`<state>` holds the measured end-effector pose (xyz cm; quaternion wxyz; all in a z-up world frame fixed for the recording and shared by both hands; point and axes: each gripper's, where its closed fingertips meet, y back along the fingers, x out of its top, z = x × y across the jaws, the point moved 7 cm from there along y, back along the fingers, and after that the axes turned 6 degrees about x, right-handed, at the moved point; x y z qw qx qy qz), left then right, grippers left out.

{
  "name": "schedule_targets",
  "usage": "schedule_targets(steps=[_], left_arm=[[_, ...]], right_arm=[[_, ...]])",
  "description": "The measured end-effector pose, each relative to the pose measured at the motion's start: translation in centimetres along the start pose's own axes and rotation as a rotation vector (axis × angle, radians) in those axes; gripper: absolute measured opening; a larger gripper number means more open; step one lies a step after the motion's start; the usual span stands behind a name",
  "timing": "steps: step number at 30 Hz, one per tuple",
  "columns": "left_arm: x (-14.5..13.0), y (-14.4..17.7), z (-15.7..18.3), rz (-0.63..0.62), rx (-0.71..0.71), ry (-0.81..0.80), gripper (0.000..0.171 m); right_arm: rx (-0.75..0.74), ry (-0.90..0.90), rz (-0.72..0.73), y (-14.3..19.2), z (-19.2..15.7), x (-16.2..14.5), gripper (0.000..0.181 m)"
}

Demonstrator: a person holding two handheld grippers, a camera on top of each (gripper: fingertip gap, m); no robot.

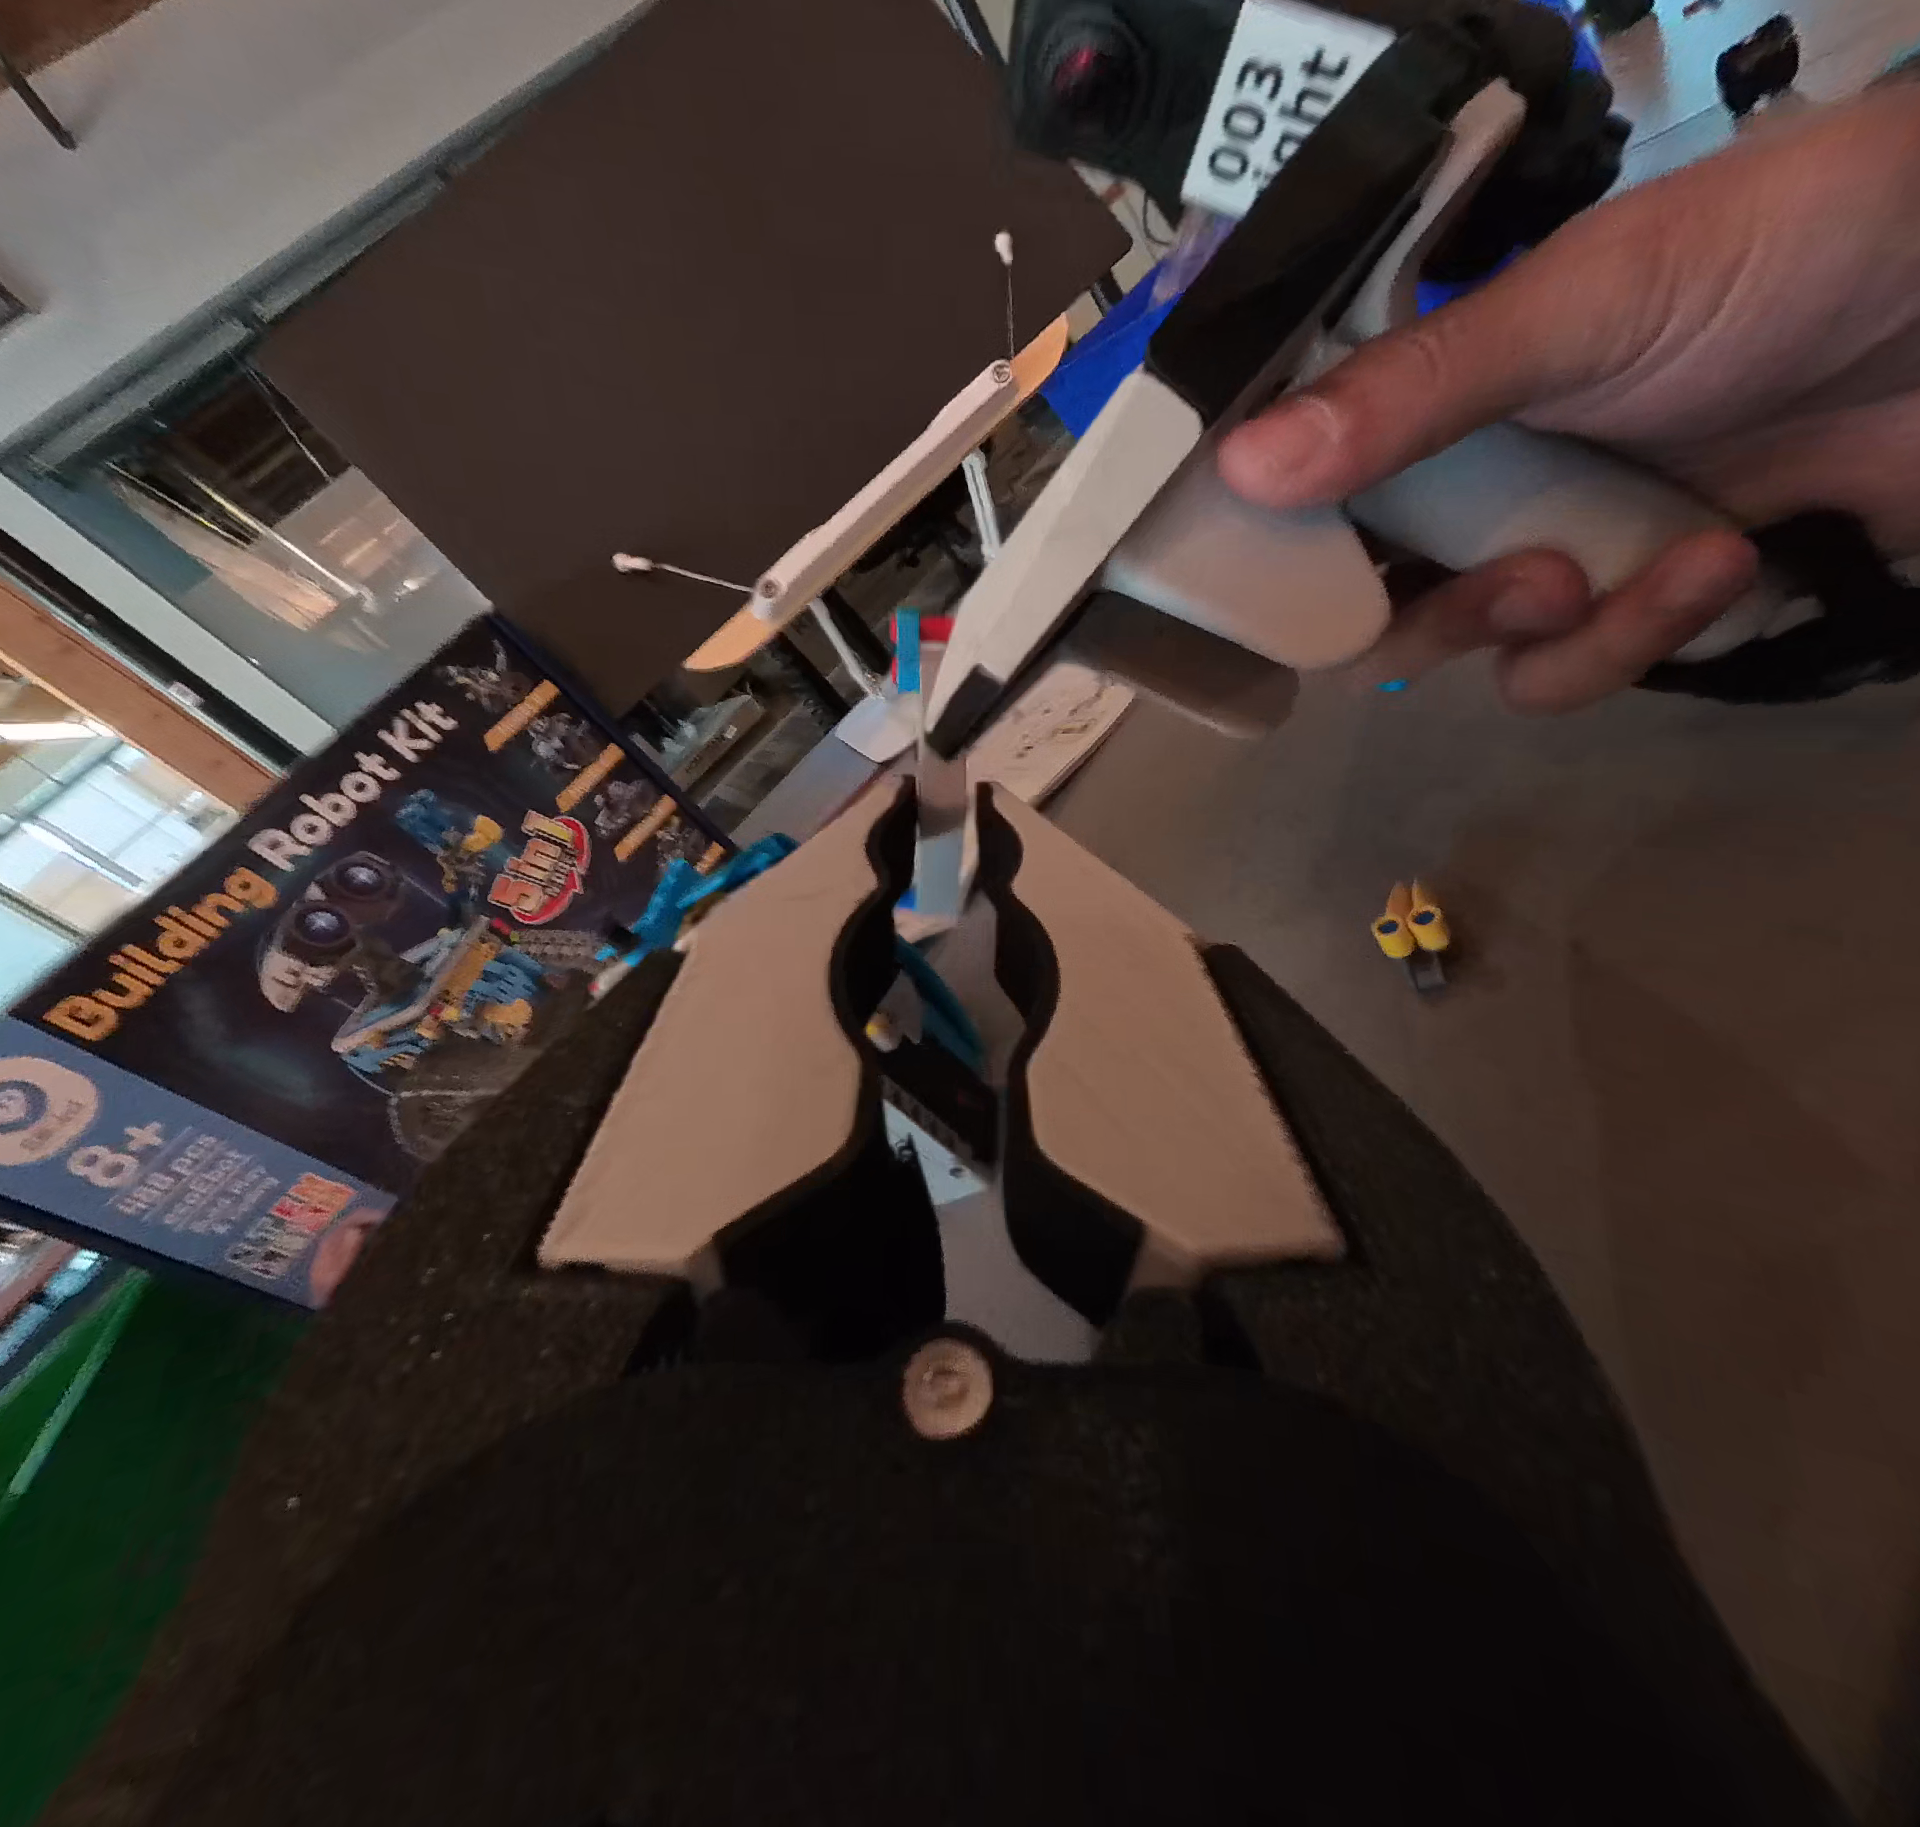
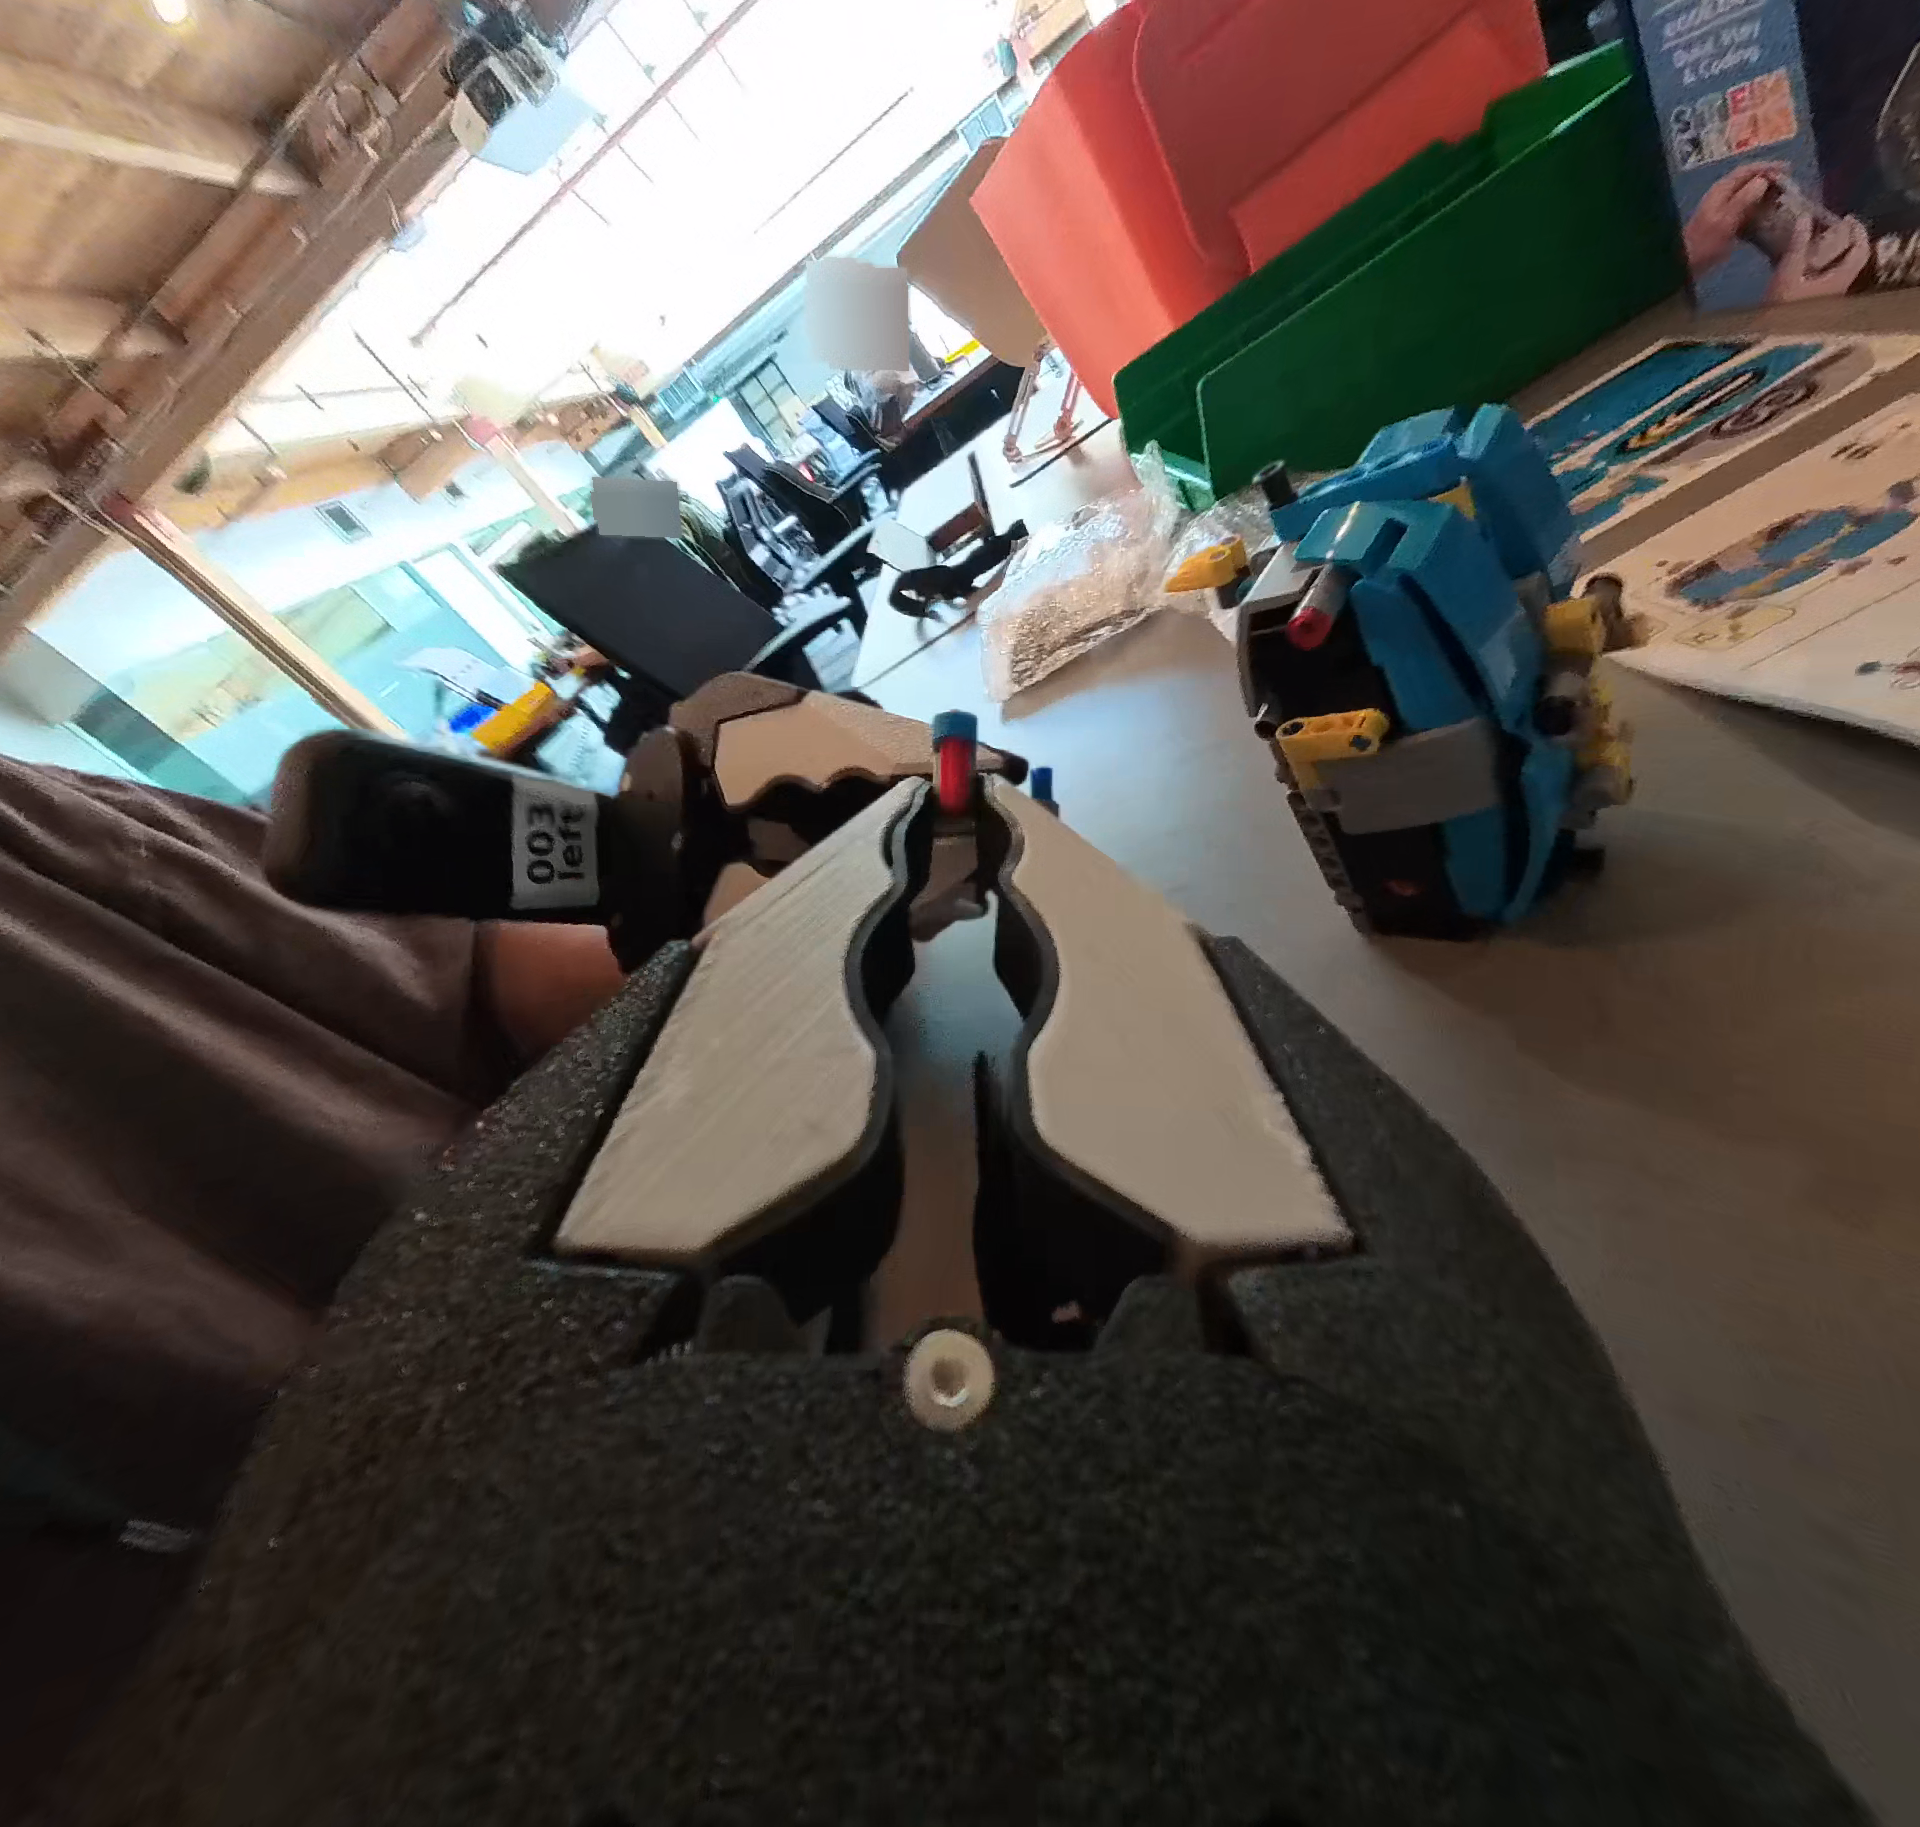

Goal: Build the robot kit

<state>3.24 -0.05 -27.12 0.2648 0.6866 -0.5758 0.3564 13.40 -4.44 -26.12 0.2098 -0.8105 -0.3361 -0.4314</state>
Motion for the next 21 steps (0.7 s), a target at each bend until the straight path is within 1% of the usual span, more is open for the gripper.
schedule_targets(steps=[2, 4, 5, 7, 9, 10, 11, 12, 13, 15, 17, 19, 21], left_arm=[[-0.2, -0.1, -0.1, -0.022, -0.031, 0.078, 0.019], [-0.6, -0.3, -0.5, -0.036, -0.087, 0.199, 0.023], [-0.7, -0.3, -0.6, -0.037, -0.125, 0.275, 0.025], [-0.8, -0.3, -0.8, -0.024, -0.236, 0.431, 0.025], [-0.6, -0.2, -0.9, 0.001, -0.328, 0.560, 0.025], [-0.5, -0.1, -0.8, 0.018, -0.379, 0.615, 0.025], [-0.5, -0.1, -0.6, 0.013, -0.433, 0.674, 0.026], [-0.7, -0.2, -0.3, -0.015, -0.483, 0.738, 0.034], [-0.9, -0.5, 0.0, -0.048, -0.530, 0.800, 0.047], [-1.2, -0.9, 0.3, -0.103, -0.577, 0.901, 0.050], [-1.7, -1.3, 0.4, -0.147, -0.570, 0.933, 0.057], [-1.6, -1.3, 0.1, -0.129, -0.566, 0.960, 0.062], [-1.2, -1.1, -0.1, -0.084, -0.601, 1.001, 0.064]], right_arm=[[-0.075, 0.137, -0.027, 0.5, -0.1, 0.6, 0.007], [-0.202, 0.382, -0.123, 1.3, -0.3, 1.1, 0.007], [-0.304, 0.545, -0.207, 1.7, -0.3, 1.1, 0.007], [-0.474, 0.905, -0.431, 2.1, -0.5, 0.1, 0.008], [-0.562, 1.301, -0.662, 2.2, -0.8, -1.6, 0.008], [-0.628, 1.462, -0.723, 2.2, -0.8, -1.9, 0.008], [-0.652, 1.553, -0.749, 2.1, -0.9, -2.2, 0.008], [-0.650, 1.576, -0.751, 2.0, -1.1, -2.3, 0.007], [-0.653, 1.575, -0.742, 1.8, -1.3, -2.3, 0.007], [-0.681, 1.629, -0.748, 1.5, -1.4, -2.4, 0.008], [-0.720, 1.727, -0.738, 1.2, -1.7, -2.4, 0.008], [-0.694, 1.754, -0.717, 0.9, -2.3, -2.8, 0.007], [-0.658, 1.773, -0.680, 0.6, -2.9, -3.1, 0.008]])
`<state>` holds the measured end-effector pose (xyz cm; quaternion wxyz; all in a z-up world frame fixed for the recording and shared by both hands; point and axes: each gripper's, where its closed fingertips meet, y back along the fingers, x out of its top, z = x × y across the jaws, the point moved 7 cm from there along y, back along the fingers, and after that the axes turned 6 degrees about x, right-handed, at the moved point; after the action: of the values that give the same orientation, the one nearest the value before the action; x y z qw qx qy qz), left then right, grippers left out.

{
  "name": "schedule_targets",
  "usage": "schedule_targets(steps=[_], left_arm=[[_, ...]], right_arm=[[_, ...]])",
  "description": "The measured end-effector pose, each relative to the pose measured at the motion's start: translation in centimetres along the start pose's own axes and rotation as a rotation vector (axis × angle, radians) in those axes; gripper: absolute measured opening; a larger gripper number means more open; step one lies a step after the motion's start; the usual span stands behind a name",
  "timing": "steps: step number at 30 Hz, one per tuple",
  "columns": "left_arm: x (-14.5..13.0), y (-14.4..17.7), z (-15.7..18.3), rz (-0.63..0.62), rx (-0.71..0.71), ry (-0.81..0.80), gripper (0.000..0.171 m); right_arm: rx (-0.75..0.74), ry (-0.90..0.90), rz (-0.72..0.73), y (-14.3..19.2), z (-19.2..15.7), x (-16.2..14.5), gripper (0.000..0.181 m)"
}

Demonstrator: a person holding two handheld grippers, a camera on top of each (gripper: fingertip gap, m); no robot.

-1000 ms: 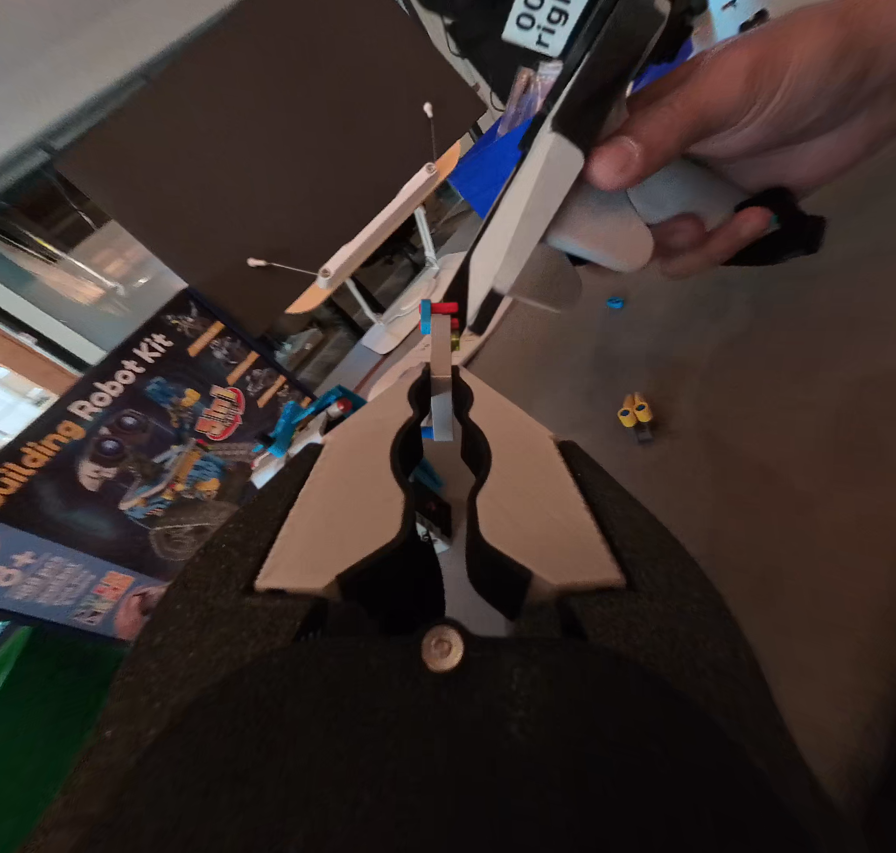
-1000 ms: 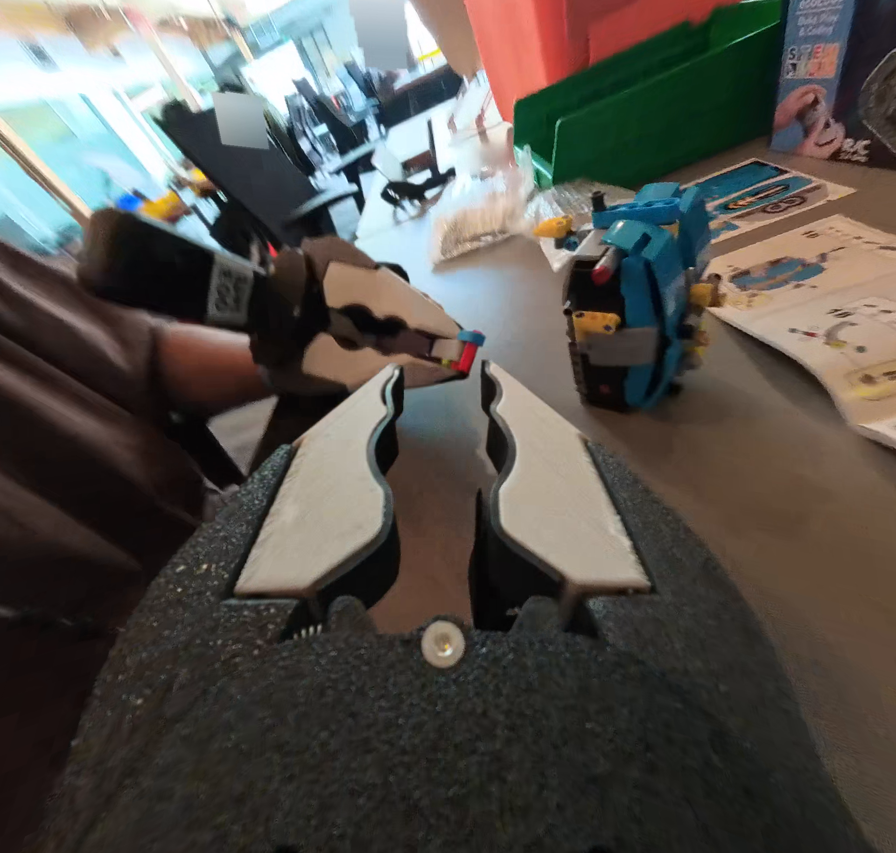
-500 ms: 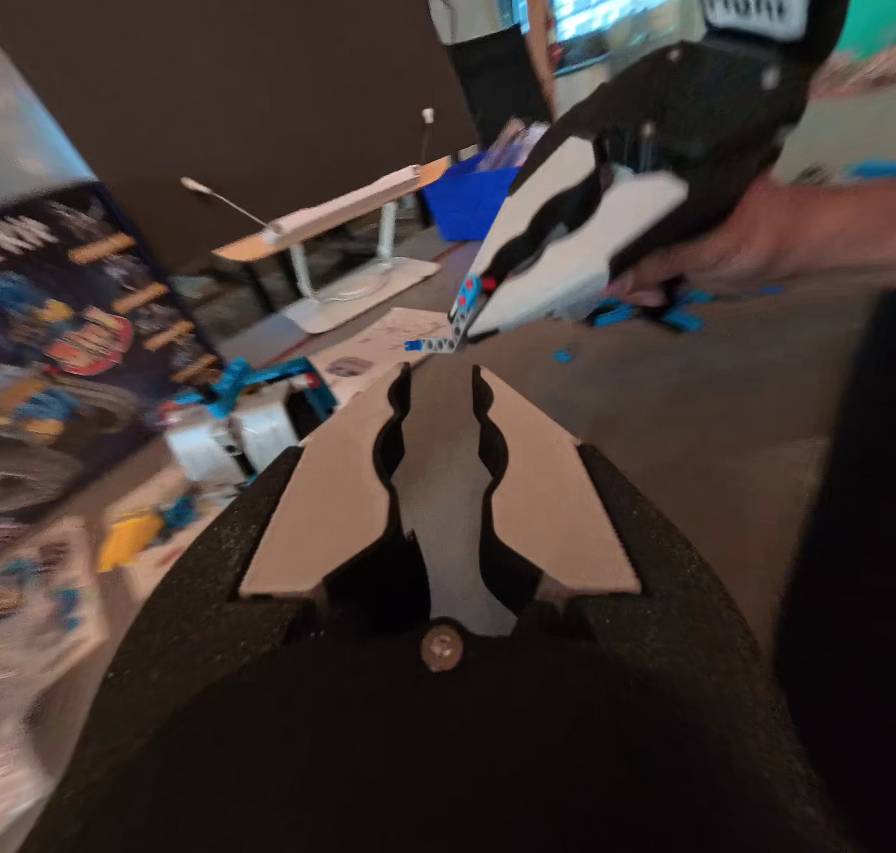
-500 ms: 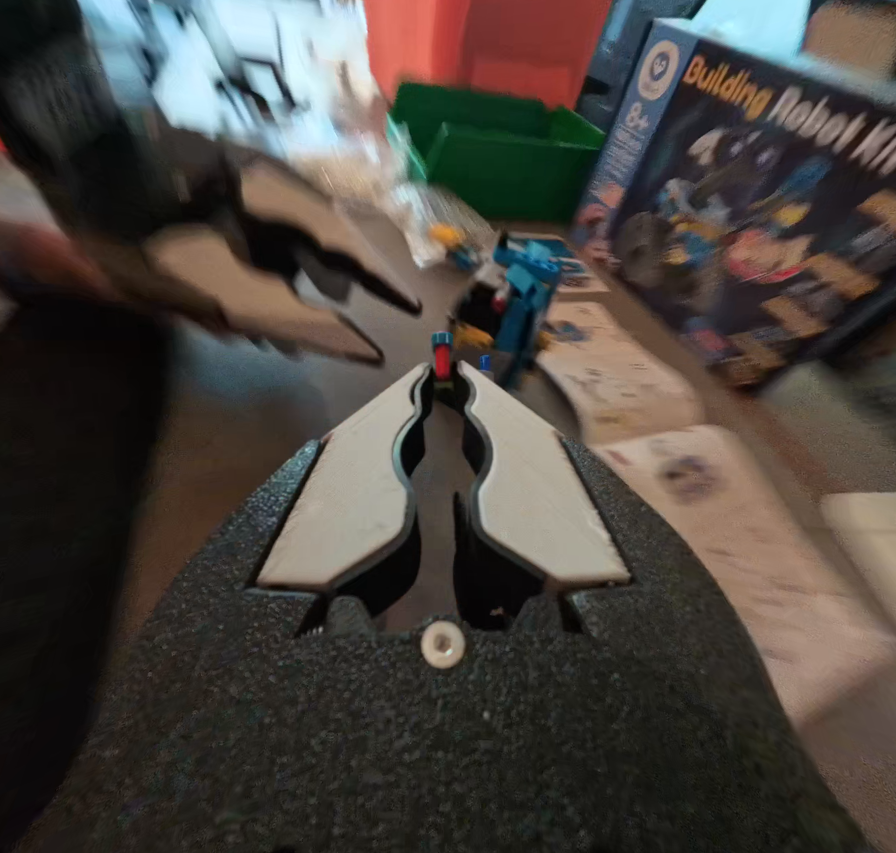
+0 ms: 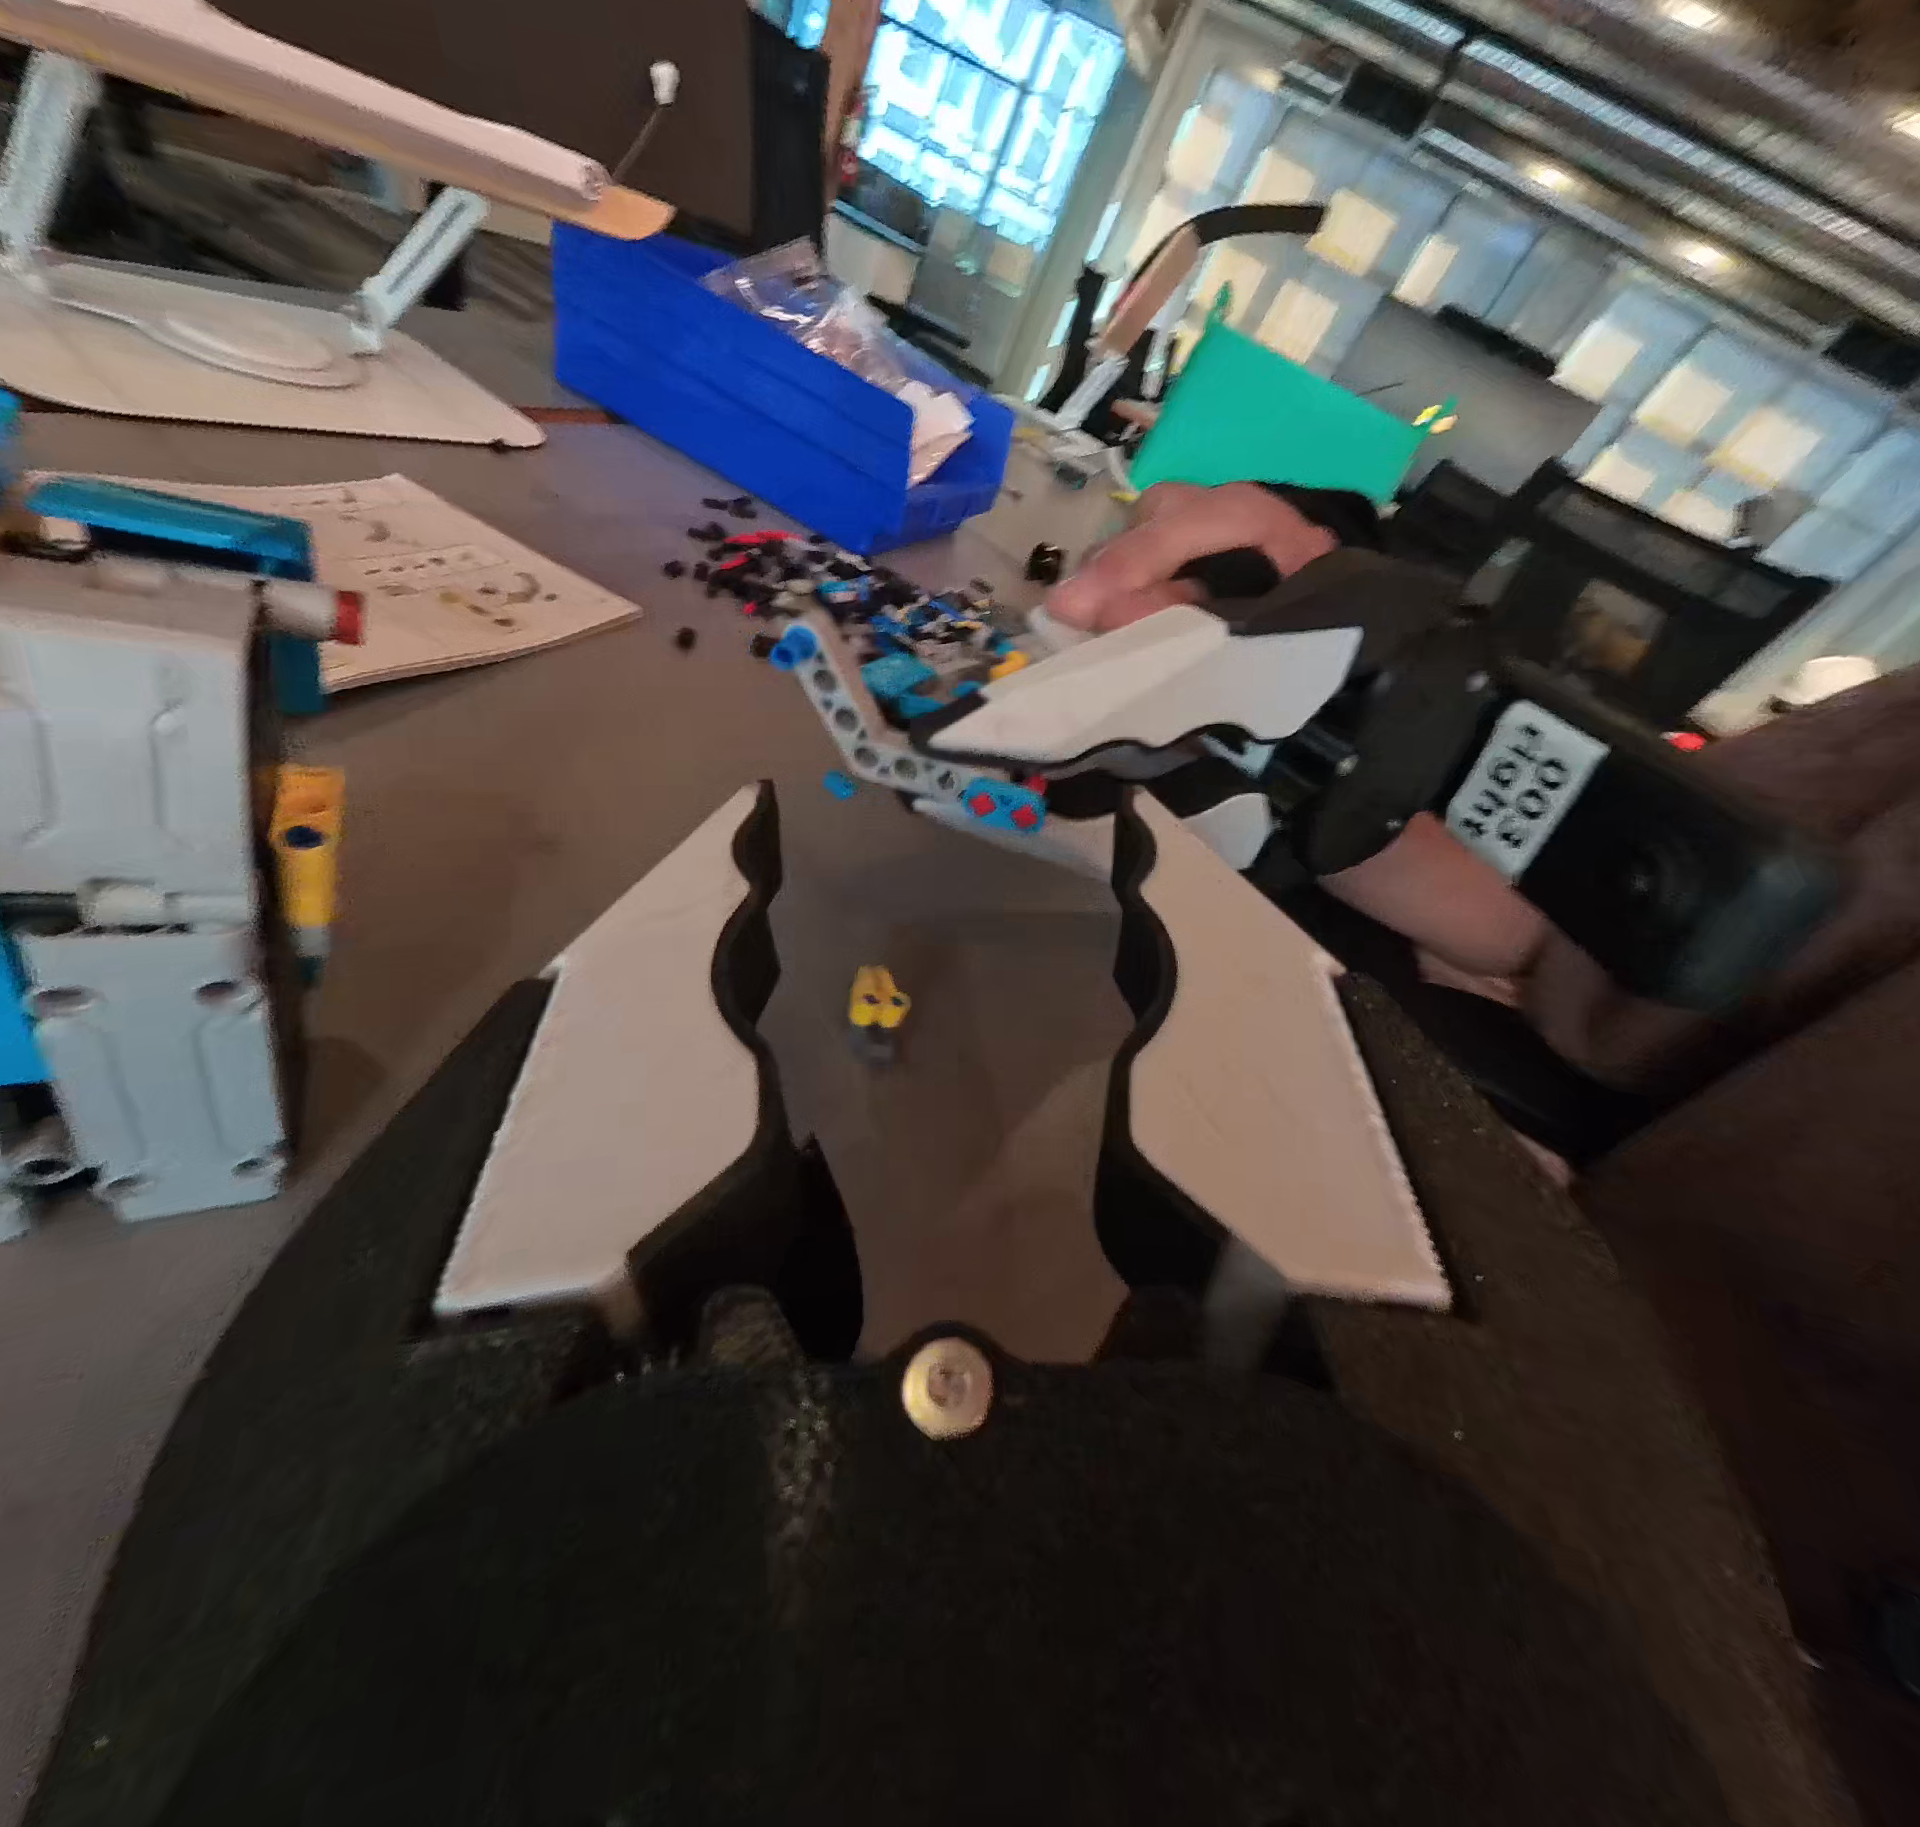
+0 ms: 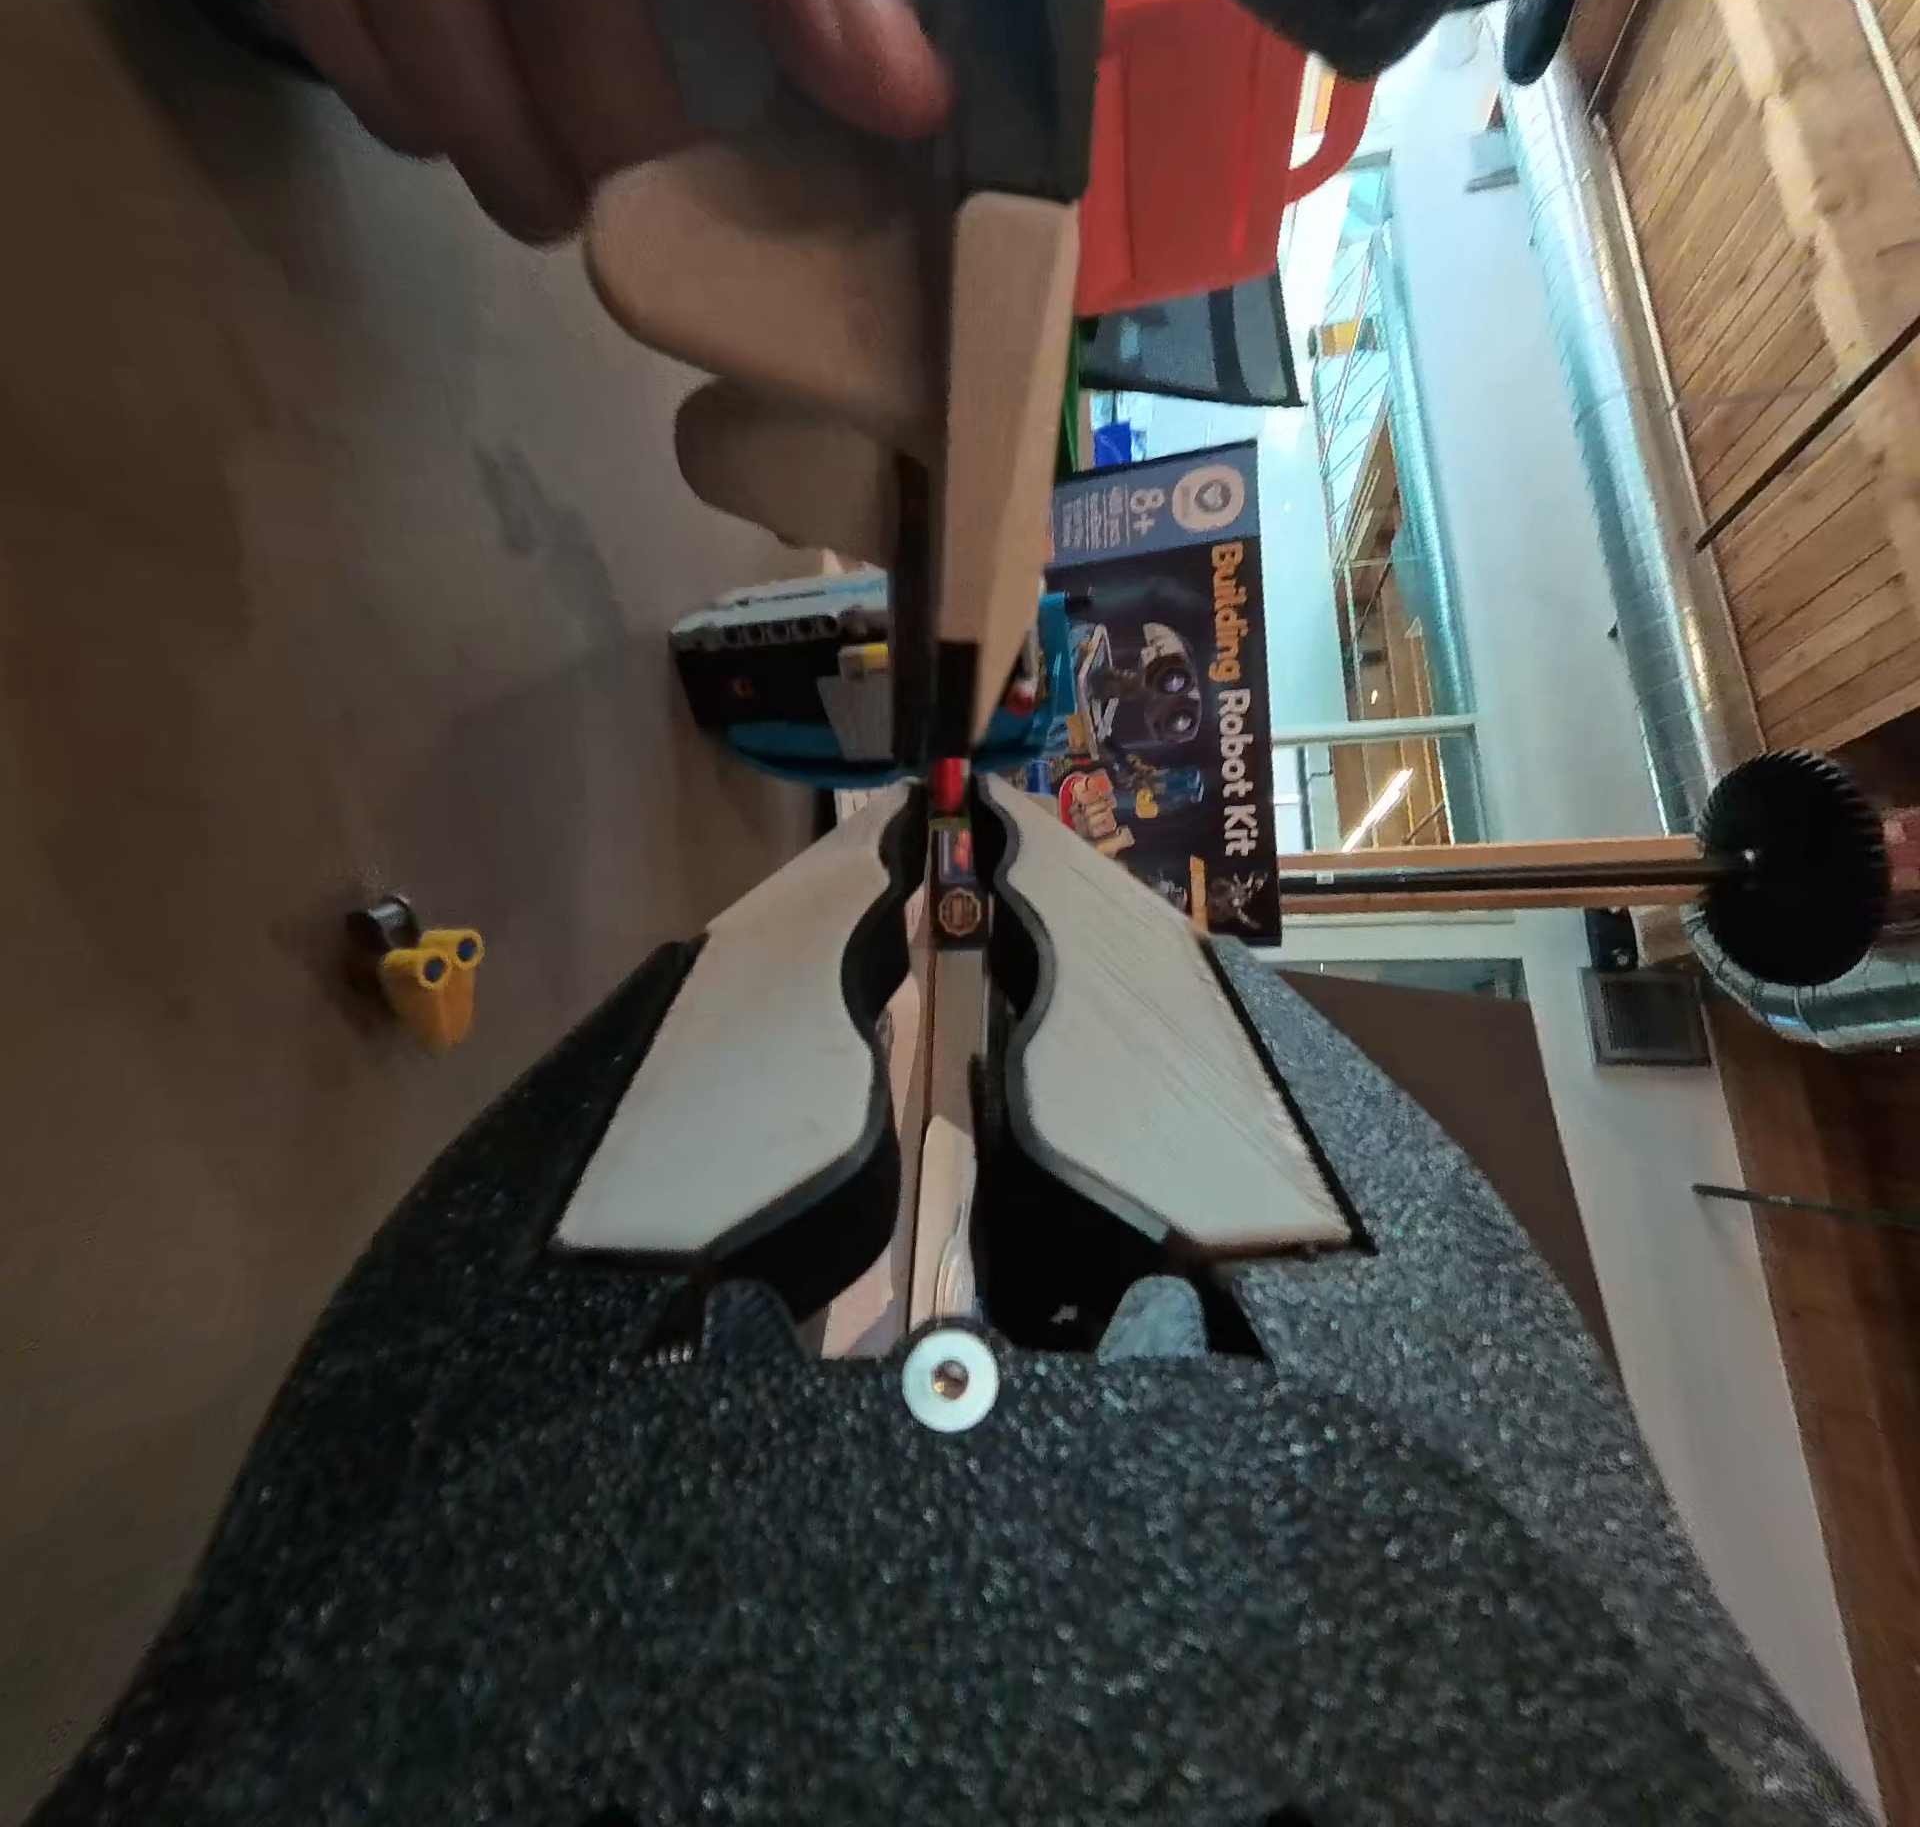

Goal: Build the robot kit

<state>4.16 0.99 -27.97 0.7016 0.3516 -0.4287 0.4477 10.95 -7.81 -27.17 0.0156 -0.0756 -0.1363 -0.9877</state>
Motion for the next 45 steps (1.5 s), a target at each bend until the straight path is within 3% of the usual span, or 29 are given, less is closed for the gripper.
schedule_targets(steps=[3, 5, 7, 12, 19, 28, 31, 34, 37, 40, 43, 45], left_arm=[[0.3, 0.3, 1.0, 0.018, -0.110, 0.024, 0.060], [0.4, 0.5, 1.1, 0.028, -0.118, 0.018, 0.044], [0.6, 0.7, 1.1, 0.033, -0.133, 0.011, 0.038], [0.6, 0.9, 1.2, 0.026, -0.170, 0.013, 0.040], [1.6, 1.9, -0.2, 0.098, -0.295, 0.257, 0.042], [1.0, 1.5, 0.4, 0.037, -0.402, 0.360, 0.031], [0.8, 1.4, 0.7, 0.016, -0.416, 0.354, 0.009], [0.7, 1.4, 0.5, 0.000, -0.379, 0.301, 0.007], [1.2, 1.8, 0.6, 0.037, -0.379, 0.271, 0.007], [2.3, 2.9, 0.0, 0.142, -0.403, 0.295, 0.007], [3.4, 4.5, -0.3, 0.258, -0.527, 0.380, 0.007], [3.8, 5.1, -0.3, 0.297, -0.603, 0.424, 0.006]], right_arm=[[0.005, 0.003, 0.071, 0.4, -0.2, 0.9, 0.008], [-0.011, 0.000, 0.111, 0.8, -0.1, 1.3, 0.008], [-0.013, -0.019, 0.149, 1.2, 0.2, 1.5, 0.008], [-0.011, -0.002, 0.169, 1.6, 0.2, 1.6, 0.008], [-0.059, 0.006, 0.234, 2.6, 0.7, 2.5, 0.007], [-0.159, 0.190, 0.196, 2.4, 0.0, 3.2, 0.007], [-0.171, 0.222, 0.199, 2.4, -0.2, 3.4, 0.007], [-0.158, 0.217, 0.195, 2.2, -0.5, 3.5, 0.007], [-0.180, 0.141, 0.232, 2.3, -0.1, 3.7, 0.008], [-0.152, -0.088, 0.303, 2.8, 1.0, 3.5, 0.022], [-0.031, -0.380, 0.376, 2.9, 2.3, 2.4, 0.039], [-0.003, -0.456, 0.369, 2.6, 2.6, 1.4, 0.043]])
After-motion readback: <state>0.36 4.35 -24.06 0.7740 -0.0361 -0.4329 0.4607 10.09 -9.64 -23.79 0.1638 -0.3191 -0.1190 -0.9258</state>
